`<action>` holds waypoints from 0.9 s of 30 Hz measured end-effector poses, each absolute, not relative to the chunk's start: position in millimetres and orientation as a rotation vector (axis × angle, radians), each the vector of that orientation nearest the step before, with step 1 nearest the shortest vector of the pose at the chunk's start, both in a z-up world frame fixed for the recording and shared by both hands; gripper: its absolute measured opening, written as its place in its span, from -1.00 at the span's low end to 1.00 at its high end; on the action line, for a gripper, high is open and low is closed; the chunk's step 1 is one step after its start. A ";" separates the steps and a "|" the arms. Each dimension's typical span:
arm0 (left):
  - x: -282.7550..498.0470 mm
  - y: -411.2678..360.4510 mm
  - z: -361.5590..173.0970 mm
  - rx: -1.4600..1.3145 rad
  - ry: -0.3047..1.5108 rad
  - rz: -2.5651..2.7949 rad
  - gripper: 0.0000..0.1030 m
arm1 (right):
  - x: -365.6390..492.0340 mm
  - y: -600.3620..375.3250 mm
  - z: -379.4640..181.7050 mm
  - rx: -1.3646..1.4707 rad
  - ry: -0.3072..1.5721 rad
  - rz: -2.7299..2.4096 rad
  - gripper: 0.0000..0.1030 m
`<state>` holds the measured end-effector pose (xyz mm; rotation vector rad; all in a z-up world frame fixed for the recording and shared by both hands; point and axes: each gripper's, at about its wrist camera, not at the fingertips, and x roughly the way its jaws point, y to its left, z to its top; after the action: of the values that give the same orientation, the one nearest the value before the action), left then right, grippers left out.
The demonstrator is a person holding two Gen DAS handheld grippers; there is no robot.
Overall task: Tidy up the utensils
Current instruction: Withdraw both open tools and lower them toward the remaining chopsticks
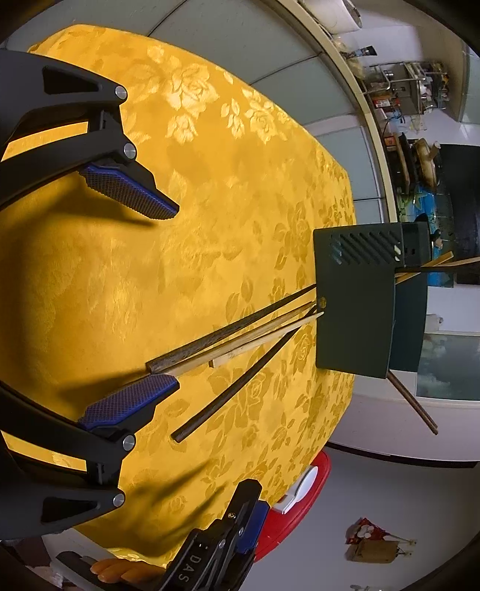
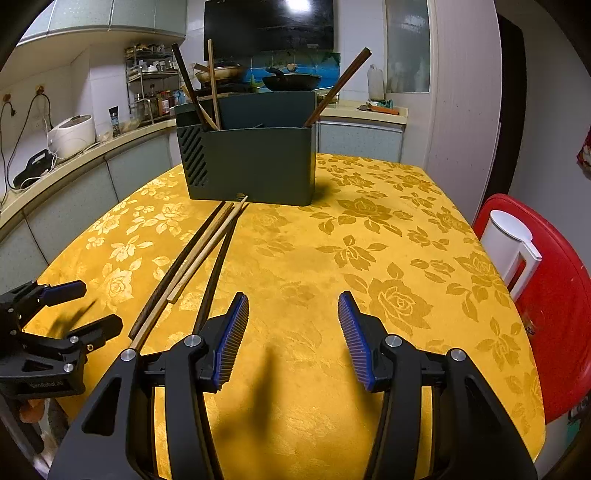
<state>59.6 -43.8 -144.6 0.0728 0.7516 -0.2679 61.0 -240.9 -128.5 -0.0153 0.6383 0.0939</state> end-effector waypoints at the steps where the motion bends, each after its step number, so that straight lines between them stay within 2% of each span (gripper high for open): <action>1: 60.2 -45.2 -145.6 0.073 0.755 -0.266 0.61 | 60.9 -240.6 -128.9 -0.017 0.639 0.095 -0.04; 27: 66.6 -33.4 -154.7 0.042 0.775 -0.198 0.61 | 56.4 -210.8 -146.8 -0.059 0.682 0.206 -0.04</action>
<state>66.6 -33.4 -154.7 0.0417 0.7752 -0.1984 56.4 -210.8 -146.8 -0.0587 0.6818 0.2058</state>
